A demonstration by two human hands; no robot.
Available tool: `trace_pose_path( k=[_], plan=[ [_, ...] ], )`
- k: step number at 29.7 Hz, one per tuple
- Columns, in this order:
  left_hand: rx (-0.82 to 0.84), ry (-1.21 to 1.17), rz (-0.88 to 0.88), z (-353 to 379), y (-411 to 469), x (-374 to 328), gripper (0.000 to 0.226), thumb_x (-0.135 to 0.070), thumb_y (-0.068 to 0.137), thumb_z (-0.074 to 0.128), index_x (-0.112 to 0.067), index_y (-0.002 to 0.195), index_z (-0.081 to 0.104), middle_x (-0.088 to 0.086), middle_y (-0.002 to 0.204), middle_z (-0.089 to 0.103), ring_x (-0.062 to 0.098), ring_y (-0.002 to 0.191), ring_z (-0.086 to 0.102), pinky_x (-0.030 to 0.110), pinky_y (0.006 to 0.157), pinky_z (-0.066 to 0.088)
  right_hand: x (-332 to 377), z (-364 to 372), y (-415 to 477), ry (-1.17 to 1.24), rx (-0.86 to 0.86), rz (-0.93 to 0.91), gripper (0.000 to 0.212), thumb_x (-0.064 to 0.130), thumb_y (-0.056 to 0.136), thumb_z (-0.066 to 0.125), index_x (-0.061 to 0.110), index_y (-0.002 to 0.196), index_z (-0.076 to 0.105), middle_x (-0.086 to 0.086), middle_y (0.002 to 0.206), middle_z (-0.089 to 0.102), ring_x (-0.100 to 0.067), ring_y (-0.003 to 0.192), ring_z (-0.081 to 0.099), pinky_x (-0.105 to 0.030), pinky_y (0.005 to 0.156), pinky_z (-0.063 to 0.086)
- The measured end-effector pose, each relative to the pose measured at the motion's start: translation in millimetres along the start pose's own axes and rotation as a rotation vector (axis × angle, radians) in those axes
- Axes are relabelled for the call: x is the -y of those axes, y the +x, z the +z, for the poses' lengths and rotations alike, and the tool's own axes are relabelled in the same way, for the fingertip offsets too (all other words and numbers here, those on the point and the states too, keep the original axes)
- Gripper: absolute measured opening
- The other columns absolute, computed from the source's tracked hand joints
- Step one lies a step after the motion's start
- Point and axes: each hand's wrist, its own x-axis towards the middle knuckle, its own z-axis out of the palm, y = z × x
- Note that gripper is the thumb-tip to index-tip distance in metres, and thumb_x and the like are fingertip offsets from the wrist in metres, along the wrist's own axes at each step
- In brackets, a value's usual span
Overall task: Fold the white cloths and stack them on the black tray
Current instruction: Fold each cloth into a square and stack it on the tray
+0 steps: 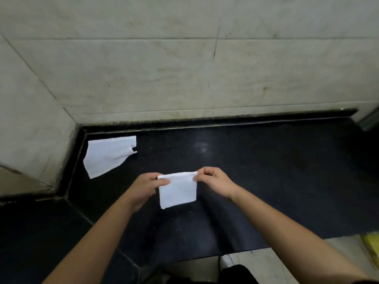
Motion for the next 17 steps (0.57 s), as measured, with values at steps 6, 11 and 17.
trace_pose_path(
  k=[6, 11, 17],
  plan=[
    [0.206, -0.341, -0.095, 53, 0, -3, 0.032, -0.014, 0.092, 0.063, -0.005, 0.123, 0.061, 0.016, 0.120, 0.068, 0.032, 0.112, 0.065, 0.053, 0.098, 0.050, -22, -16, -36, 0.332, -0.115, 0.064, 0.007, 0.015, 0.096, 0.057, 0.014, 0.089, 0.059, -0.002, 0.079, 0.061, -0.012, 0.070, 0.058, -0.028, 0.069, 0.047],
    [0.180, -0.266, -0.070, 111, -4, -4, 0.041, 0.007, 0.087, 0.061, -0.017, 0.120, 0.060, 0.014, 0.120, 0.066, 0.031, 0.106, 0.067, 0.046, 0.082, 0.057, -50, -51, -83, 0.388, -0.148, 0.122, 0.025, 0.011, 0.091, 0.066, 0.012, 0.114, 0.056, -0.009, 0.097, 0.073, -0.019, 0.083, 0.072, -0.034, 0.070, 0.058],
    [0.179, -0.088, 0.159, 203, -36, -39, 0.056, 0.008, 0.086, 0.062, -0.031, 0.125, 0.056, 0.010, 0.117, 0.064, 0.027, 0.104, 0.067, 0.045, 0.079, 0.060, -68, -126, -158, 0.383, -0.173, 0.032, 0.056, -0.013, 0.084, 0.063, 0.014, 0.131, 0.051, -0.006, 0.089, 0.071, -0.017, 0.085, 0.068, -0.030, 0.064, 0.053]
  ],
)
